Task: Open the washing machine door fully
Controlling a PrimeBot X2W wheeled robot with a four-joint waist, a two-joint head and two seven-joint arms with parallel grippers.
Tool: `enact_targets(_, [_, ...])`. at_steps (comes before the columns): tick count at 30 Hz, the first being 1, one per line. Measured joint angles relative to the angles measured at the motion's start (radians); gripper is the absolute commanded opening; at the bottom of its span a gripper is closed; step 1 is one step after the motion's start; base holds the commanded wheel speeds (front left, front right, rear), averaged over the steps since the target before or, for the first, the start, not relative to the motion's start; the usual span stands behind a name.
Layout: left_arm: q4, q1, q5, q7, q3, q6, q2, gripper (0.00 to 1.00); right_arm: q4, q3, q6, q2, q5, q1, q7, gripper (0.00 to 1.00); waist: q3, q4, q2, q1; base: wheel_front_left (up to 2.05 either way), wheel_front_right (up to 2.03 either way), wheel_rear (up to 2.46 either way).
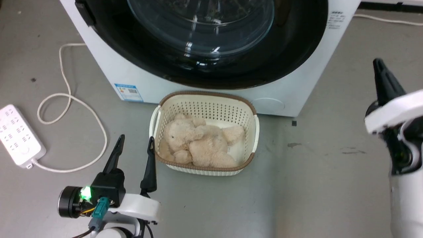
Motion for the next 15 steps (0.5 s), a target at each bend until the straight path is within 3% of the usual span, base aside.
enact_targets(15, [-0.017, -0.042, -0.007, -0.028, -0.023, 0.011, 0.0, 1.0, 0.202, -0.126, 0.0, -0.007, 0.168, -0.264, 0.192, 0.0, 0.092, 0.049, 0.0, 0.0, 0.0, 0.0, 0.0])
